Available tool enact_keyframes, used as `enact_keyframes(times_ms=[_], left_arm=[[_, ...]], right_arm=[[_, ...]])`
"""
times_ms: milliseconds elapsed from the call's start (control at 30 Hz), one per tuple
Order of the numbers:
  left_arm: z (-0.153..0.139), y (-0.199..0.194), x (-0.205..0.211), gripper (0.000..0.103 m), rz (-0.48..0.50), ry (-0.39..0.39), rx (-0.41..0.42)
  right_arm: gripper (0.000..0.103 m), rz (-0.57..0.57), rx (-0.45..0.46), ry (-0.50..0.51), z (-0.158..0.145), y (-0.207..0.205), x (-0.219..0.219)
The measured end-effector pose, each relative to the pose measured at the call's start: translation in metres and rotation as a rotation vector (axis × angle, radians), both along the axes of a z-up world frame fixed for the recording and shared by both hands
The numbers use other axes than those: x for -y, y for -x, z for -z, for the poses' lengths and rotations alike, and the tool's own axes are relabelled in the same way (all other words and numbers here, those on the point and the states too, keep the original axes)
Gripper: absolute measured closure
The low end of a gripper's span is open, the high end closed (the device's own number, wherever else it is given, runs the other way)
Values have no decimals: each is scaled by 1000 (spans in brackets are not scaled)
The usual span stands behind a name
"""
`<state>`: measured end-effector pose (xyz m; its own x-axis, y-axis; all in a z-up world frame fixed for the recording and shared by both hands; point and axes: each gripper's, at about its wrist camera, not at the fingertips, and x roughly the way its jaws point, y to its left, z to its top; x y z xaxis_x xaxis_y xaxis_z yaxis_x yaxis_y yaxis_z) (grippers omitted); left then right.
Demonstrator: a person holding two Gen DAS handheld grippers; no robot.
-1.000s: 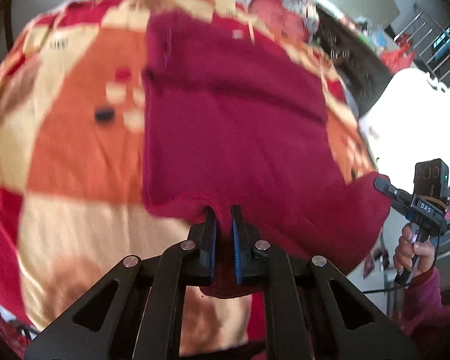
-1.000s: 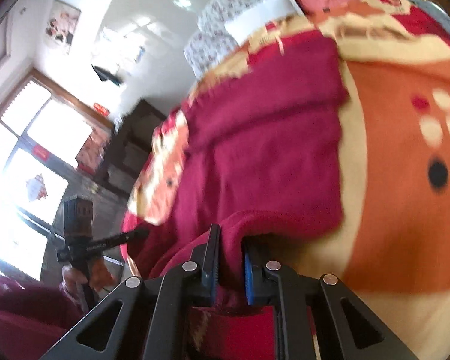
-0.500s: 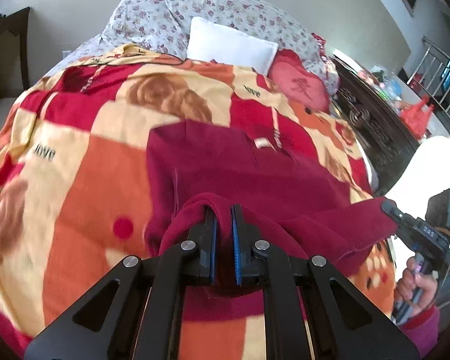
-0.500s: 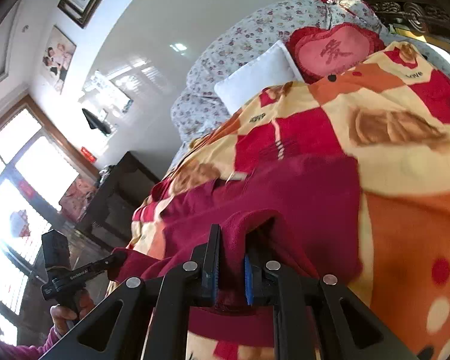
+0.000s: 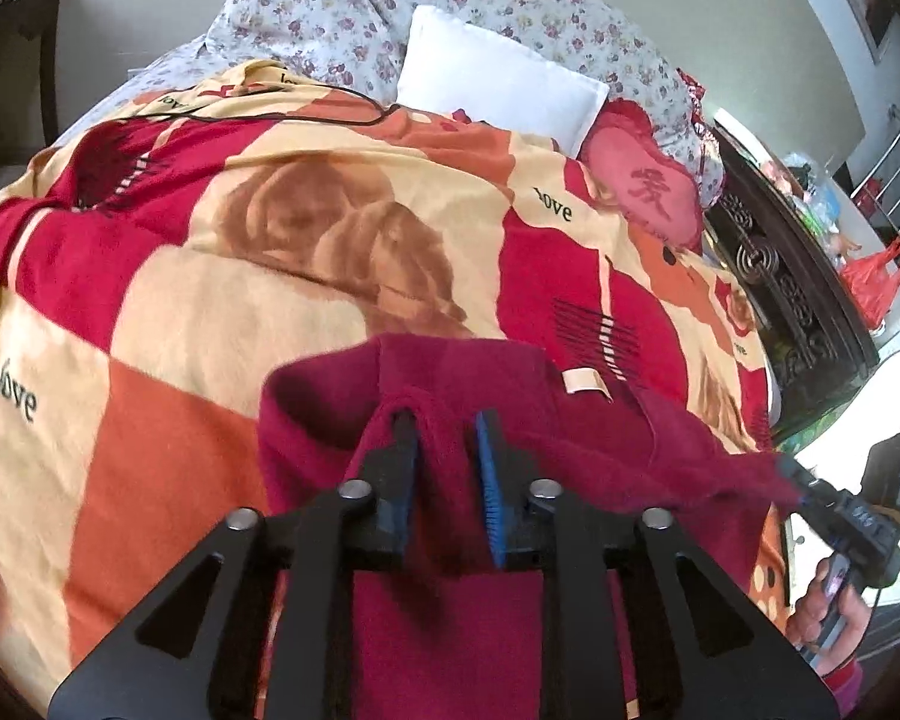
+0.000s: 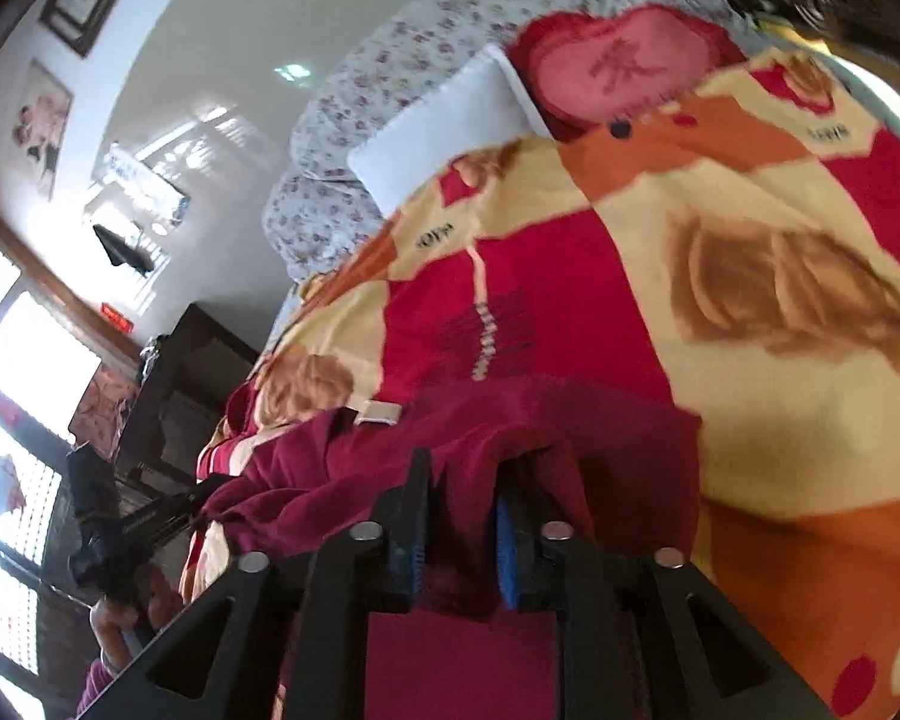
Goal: Fold small clothes
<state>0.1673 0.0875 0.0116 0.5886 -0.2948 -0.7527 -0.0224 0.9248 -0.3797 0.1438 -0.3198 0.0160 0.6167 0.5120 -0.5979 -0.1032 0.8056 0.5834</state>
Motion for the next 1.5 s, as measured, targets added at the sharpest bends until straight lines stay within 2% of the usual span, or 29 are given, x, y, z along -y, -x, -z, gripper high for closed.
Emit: enact_keyframes(times_ms=[33,67,100,167,233,333,400,500,667,733,833,1000,1233,1367,1500], left_arm=[[-4,1,0,58,-12,-23,19],[-9,3,-2,40,-33,-45,55],[-14,5,-4,35,-48,-47,83],[-22,8,-8,35,-48,-21,122],[-23,7,-6,35,-31,-18,112],[-12,4,6,35,-6,-56,87],[-1,0,17,35,2,-109,57],[18,-12,25,35,-28,-185,14],[48,-42,13,35,-108,-183,-66],[52,-47,14,35,-120,-206,-60],[50,-52,24,35,-111,-274,-49],[48,-47,22,35,-106,-278,-37],[40,-37,22,35,-104,-275,-36],[36,-29,22,35,-105,-284,-20],[32,-20,21,35,-105,-300,-13]], right_arm=[[57,24,22,-12,-4,1,6],[57,52,44,-34,-9,3,14],[57,72,50,-44,-13,4,21],[57,80,65,-63,-22,7,25],[57,36,94,-48,-28,10,14],[57,-50,111,47,-26,10,-17],[57,-77,113,129,-18,5,-36],[57,-62,71,193,4,-15,-48],[57,34,-22,209,39,-57,-35],[57,43,-52,217,53,-69,-34],[57,32,-39,278,56,-74,-39],[57,17,-20,303,37,-59,-39],[57,-15,52,322,6,-10,-40],[57,-18,59,319,5,2,-41],[57,4,18,339,20,-4,-39]])
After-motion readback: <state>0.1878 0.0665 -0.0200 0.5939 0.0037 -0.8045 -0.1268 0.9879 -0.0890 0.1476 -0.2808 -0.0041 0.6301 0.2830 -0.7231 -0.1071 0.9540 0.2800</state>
